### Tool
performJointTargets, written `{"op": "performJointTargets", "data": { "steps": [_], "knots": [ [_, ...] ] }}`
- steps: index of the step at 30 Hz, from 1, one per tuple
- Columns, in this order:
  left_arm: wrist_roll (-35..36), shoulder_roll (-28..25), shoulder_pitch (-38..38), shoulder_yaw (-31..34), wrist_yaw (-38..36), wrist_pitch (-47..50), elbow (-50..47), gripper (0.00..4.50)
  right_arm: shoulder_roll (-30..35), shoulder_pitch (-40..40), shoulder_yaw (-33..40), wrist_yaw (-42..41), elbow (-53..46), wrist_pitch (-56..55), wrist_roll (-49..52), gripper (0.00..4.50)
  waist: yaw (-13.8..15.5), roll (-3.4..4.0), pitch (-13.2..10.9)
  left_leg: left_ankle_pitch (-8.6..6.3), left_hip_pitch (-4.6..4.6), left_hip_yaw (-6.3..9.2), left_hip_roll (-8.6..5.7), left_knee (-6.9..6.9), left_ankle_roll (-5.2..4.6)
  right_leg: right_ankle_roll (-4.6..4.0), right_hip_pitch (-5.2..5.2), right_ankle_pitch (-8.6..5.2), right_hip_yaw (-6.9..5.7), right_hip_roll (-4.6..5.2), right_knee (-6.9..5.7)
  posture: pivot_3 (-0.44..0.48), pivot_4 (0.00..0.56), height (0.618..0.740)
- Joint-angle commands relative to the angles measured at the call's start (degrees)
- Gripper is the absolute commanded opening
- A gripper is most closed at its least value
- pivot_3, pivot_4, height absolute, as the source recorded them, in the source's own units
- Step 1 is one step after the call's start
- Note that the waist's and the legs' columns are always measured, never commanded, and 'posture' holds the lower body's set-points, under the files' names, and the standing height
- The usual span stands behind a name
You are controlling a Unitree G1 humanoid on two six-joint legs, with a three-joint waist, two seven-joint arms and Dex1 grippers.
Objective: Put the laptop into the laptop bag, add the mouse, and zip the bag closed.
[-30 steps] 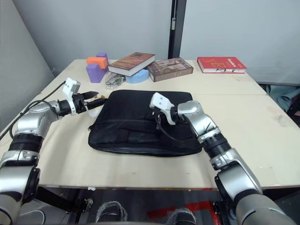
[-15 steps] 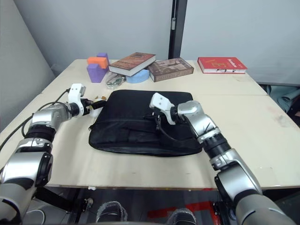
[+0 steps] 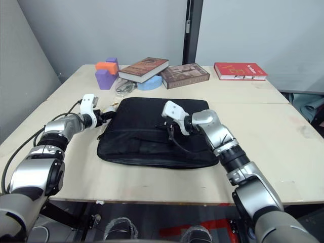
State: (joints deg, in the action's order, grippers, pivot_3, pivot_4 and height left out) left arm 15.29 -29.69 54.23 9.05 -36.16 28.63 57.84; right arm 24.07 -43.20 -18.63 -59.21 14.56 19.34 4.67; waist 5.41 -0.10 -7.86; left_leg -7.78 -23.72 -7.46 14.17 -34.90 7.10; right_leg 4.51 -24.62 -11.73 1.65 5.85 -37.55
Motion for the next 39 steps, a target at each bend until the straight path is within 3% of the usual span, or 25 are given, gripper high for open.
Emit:
{"op": "performJointTargets", "data": {
  "steps": [1,3,10,18,28,39],
  "knots": [
    [0.64,-3.07,-1.15,2.15,-0.13,2.7,-3.03,0.61,1.16,1.61,-1.02,-0.17,1.62,1.42,-1.9,0.0,-0.16,0.01,-0.01,0.0,-0.01,0.0,0.0,0.02,0.0,0.0,0.0,0.0,0.0,0.0,0.03,0.0,0.15,0.725],
    [2.68,-4.17,-2.6,4.2,-0.9,4.97,-7.12,0.03,1.21,1.7,-1.13,-0.3,1.74,1.35,-1.96,0.0,-0.28,0.01,-0.01,0.0,-0.04,-0.03,0.0,0.11,0.02,0.0,-0.03,0.0,0.0,-0.01,0.15,0.0,0.15,0.725],
    [16.18,-7.18,-15.95,10.79,-8.69,20.1,-35.12,0.03,1.19,1.43,-0.53,-0.55,2.61,1.19,-1.89,0.0,-0.23,0.0,-0.01,0.02,-0.17,-0.04,0.0,0.68,0.11,-0.05,-0.13,-0.03,-0.18,-0.01,0.59,0.0,0.15,0.725],
    [24.69,-11.3,-27.86,14.41,-14.18,27.2,-50.23,0.03,0.64,1.0,-0.51,-0.36,3.79,0.66,-2.2,0.0,-0.27,0.0,-0.01,0.02,-0.13,-0.07,0.01,0.75,0.11,-0.07,-0.22,-0.04,-0.16,-0.01,0.49,0.0,0.15,0.725],
    [29.03,-19.6,-40.29,17.75,-25.88,27.24,-51.12,0.03,-1.23,-0.1,-0.12,1.14,6.13,-0.28,-2.4,0.0,-1.12,-0.02,-0.01,0.01,-0.08,-0.08,0.03,0.95,0.12,-0.06,-0.3,-0.05,-0.12,-0.1,0.54,0.0,0.15,0.725],
    [34.06,-19.35,-54.39,24.24,-25.61,29.41,-57.85,0.03,-2.36,0.43,-1.45,0.16,6.44,-0.58,-2.34,0.0,-2.37,-0.06,0.01,0.0,-0.1,-0.14,0.03,1.06,0.13,-0.06,-0.29,-0.06,-0.1,-0.12,0.8,0.0,0.15,0.725]
  ]
}}
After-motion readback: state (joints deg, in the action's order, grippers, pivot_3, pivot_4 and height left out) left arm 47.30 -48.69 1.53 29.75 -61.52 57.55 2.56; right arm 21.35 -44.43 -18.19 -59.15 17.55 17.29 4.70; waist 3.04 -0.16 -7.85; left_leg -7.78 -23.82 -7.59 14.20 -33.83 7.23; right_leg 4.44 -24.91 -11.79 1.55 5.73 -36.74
